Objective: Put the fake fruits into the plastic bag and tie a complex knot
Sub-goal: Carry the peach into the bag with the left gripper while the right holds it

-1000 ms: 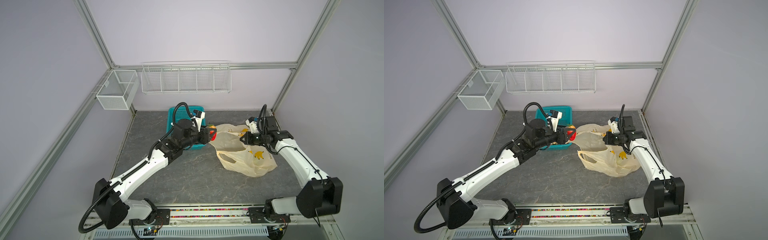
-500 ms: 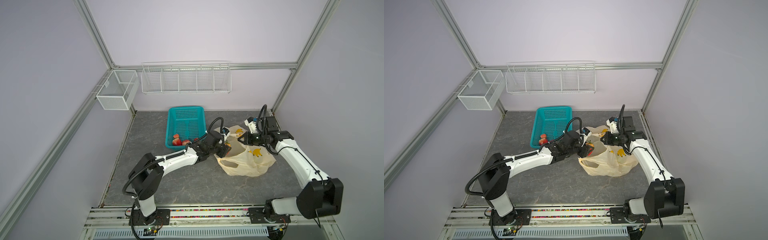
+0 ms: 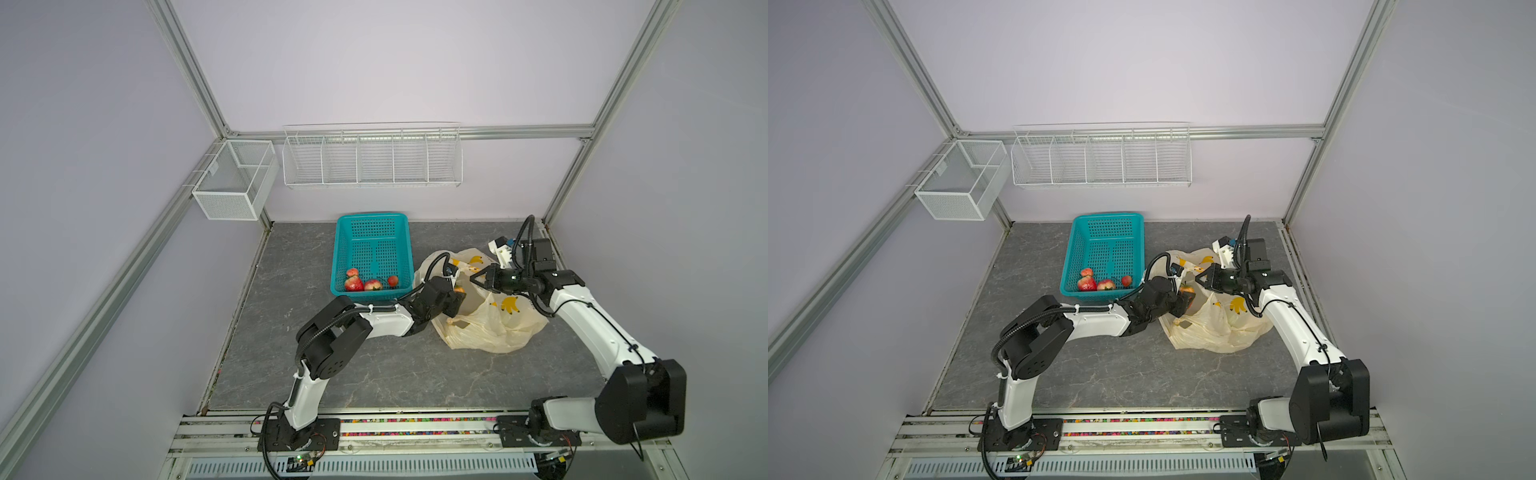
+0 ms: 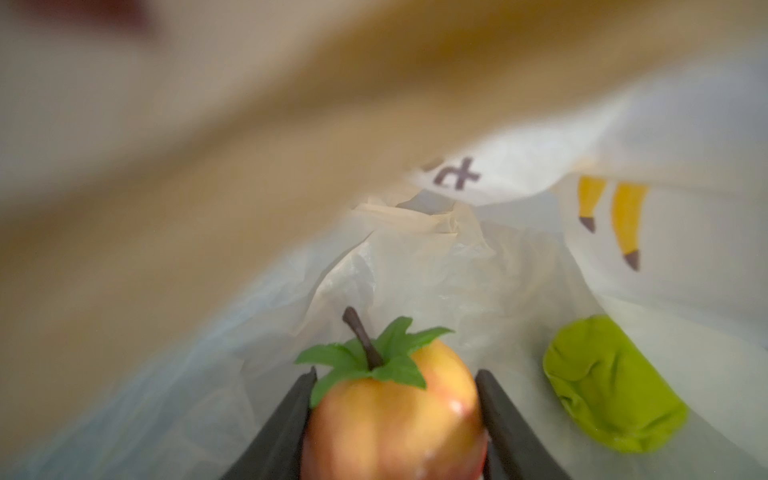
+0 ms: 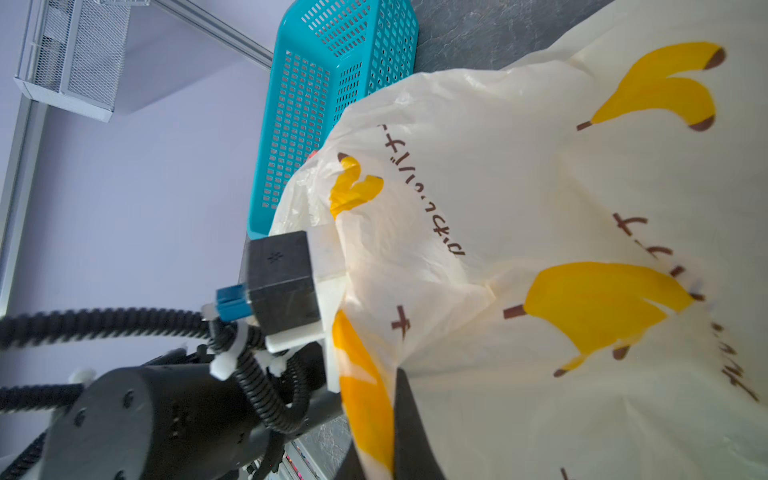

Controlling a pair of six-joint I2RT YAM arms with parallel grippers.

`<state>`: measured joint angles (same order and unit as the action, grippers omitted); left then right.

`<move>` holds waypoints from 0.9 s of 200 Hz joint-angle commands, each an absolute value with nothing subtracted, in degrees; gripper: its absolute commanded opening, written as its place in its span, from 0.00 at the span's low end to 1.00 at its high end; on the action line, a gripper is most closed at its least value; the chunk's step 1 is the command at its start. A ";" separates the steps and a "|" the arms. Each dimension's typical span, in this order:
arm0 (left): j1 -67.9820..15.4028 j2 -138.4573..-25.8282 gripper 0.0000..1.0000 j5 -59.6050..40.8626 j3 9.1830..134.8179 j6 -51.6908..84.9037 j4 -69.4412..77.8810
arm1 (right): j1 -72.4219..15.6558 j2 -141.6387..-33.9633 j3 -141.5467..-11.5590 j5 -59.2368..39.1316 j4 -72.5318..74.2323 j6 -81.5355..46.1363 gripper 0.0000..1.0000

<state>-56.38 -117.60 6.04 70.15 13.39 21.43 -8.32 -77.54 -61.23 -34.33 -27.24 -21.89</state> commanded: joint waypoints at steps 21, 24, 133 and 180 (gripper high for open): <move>-56.60 -120.13 0.60 6.35 68.67 13.61 28.40 | -7.83 -76.93 -60.91 -31.73 -28.99 -19.18 0.07; -56.60 -119.95 0.61 6.06 68.57 13.40 28.31 | -7.82 -76.91 -60.91 -31.43 -29.21 -18.95 0.07; -55.90 -101.42 0.81 -2.19 64.32 10.08 15.16 | -7.64 -77.83 -61.22 -28.12 -32.66 -14.25 0.07; -55.90 -98.31 0.80 -3.68 63.65 8.05 14.23 | -7.77 -77.89 -61.14 -27.33 -32.47 -14.47 0.07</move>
